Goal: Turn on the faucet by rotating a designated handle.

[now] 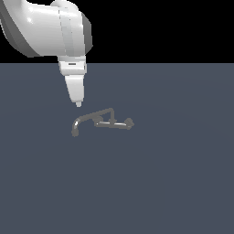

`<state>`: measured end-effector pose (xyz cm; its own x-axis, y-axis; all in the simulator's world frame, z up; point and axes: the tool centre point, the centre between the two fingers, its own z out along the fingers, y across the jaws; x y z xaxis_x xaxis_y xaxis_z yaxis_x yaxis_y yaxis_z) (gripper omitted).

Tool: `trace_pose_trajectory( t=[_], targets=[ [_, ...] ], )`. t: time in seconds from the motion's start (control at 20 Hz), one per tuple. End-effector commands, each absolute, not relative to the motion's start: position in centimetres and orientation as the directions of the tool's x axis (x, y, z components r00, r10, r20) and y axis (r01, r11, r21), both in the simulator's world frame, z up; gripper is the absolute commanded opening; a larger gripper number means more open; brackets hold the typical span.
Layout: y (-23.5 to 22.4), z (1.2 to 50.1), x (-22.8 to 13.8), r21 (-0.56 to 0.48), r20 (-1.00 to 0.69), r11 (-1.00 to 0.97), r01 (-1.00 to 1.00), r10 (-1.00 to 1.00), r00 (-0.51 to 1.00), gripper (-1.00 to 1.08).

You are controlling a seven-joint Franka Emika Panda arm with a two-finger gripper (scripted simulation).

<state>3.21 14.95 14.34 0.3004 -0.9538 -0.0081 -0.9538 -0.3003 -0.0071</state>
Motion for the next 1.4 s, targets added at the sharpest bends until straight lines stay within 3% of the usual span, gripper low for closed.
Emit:
trace_pose_trajectory(
  t=[0.0, 0.65, 1.35],
  targets=[
    [14.5, 12.7, 4.8, -0.006, -0.004, -0.242, -0.97, -0.97, 0.242, -1.0],
    [12.0, 7.1, 10.5, -0.001, 0.002, -0.022, -1.0, -1.0, 0.022, -1.0],
    [11.3, 6.1, 11.6, 0.0, 0.0, 0.023, -1.0, -1.0, -0.023, -1.0]
  ],
)
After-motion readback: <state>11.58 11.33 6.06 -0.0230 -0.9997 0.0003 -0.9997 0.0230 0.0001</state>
